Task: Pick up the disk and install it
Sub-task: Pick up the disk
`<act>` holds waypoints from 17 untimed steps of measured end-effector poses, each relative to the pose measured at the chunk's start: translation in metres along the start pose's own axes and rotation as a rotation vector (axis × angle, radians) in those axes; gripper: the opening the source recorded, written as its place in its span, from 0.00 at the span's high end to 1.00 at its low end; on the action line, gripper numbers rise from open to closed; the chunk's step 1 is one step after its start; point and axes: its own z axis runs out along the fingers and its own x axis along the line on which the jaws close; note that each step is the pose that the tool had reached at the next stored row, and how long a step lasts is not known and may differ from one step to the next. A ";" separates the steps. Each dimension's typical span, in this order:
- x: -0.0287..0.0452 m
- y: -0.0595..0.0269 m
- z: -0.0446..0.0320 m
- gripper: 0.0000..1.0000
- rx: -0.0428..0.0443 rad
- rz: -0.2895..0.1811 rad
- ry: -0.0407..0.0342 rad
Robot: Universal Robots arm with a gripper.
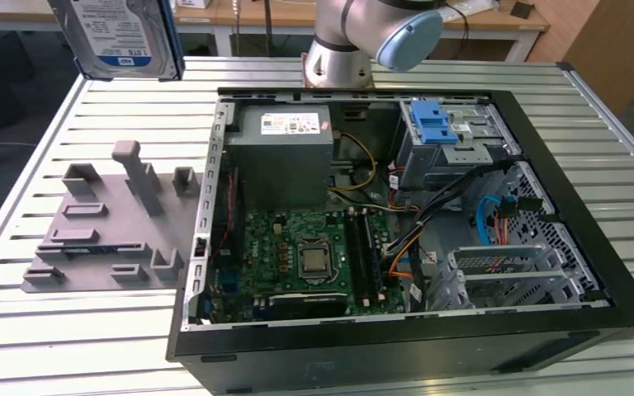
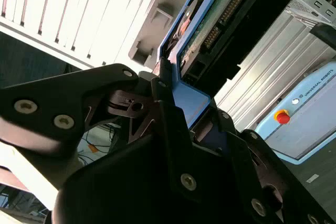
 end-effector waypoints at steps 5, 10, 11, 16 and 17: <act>0.0008 -0.0030 -0.0001 0.64 0.0000 0.000 0.0000; 0.0016 -0.0061 -0.0002 0.64 0.0000 0.000 0.0000; 0.0018 -0.0068 -0.0002 0.64 0.0001 0.000 0.0000; 0.0024 -0.0100 -0.0003 0.64 -0.0001 0.000 0.0000; 0.0025 -0.0107 -0.0003 0.64 0.0000 0.000 0.0000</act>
